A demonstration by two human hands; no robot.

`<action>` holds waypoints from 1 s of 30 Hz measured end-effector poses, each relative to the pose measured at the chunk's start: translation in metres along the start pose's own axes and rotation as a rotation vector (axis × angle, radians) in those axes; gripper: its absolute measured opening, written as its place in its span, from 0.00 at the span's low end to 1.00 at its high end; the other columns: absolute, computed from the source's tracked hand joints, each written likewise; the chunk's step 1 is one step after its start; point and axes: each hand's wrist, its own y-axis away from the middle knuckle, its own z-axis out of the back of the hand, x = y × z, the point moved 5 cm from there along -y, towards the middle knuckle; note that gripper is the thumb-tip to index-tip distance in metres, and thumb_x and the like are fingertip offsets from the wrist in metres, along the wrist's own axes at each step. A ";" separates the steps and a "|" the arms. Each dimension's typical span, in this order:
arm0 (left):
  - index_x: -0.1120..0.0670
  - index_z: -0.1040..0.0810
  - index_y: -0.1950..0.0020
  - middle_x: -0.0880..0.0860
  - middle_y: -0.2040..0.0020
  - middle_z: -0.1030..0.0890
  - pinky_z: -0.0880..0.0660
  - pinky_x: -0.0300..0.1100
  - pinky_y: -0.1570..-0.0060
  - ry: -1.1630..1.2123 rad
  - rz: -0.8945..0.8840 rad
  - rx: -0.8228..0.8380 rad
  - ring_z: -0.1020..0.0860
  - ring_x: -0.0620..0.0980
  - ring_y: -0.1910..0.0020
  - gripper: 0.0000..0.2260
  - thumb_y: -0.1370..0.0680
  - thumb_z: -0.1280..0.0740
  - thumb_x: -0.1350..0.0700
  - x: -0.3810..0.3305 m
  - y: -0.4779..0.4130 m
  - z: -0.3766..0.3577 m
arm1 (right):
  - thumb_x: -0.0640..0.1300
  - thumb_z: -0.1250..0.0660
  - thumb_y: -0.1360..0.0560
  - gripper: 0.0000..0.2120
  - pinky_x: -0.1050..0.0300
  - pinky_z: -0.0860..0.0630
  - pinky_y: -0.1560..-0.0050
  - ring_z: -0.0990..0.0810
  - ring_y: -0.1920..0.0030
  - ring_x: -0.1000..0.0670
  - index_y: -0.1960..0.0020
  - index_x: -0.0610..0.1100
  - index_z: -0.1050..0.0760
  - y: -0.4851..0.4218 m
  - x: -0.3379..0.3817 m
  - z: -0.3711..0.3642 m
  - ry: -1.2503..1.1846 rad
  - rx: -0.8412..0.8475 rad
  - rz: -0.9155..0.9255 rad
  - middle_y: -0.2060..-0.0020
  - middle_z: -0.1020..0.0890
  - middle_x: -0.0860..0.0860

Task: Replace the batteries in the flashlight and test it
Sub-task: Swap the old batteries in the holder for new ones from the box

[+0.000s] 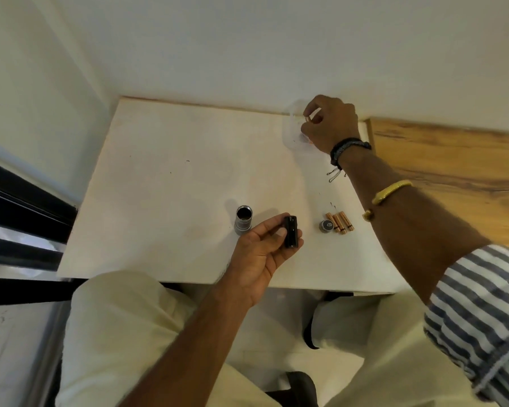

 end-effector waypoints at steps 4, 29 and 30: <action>0.62 0.21 0.38 0.62 0.41 0.17 0.18 0.49 0.48 -0.014 -0.006 -0.005 0.17 0.59 0.43 0.12 0.20 0.37 0.69 -0.001 0.005 -0.002 | 0.45 0.28 0.27 0.06 0.52 0.17 0.52 0.17 0.59 0.51 0.51 0.48 0.17 0.061 0.014 0.019 -0.185 -0.046 0.032 0.60 0.16 0.54; 0.61 0.22 0.37 0.65 0.40 0.20 0.18 0.49 0.48 -0.221 -0.144 0.012 0.19 0.62 0.44 0.13 0.20 0.37 0.69 -0.016 0.058 0.003 | 0.29 0.33 0.24 0.12 0.55 0.17 0.45 0.14 0.46 0.41 0.42 0.31 0.19 0.285 -0.010 0.021 -1.352 0.305 -0.291 0.45 0.15 0.35; 0.61 0.22 0.37 0.65 0.40 0.20 0.18 0.48 0.48 -0.229 -0.147 0.014 0.18 0.62 0.45 0.13 0.20 0.37 0.69 -0.015 0.059 0.003 | 0.28 0.33 0.24 0.11 0.54 0.17 0.45 0.14 0.46 0.41 0.42 0.32 0.19 0.286 -0.010 0.022 -1.282 0.280 -0.261 0.46 0.15 0.36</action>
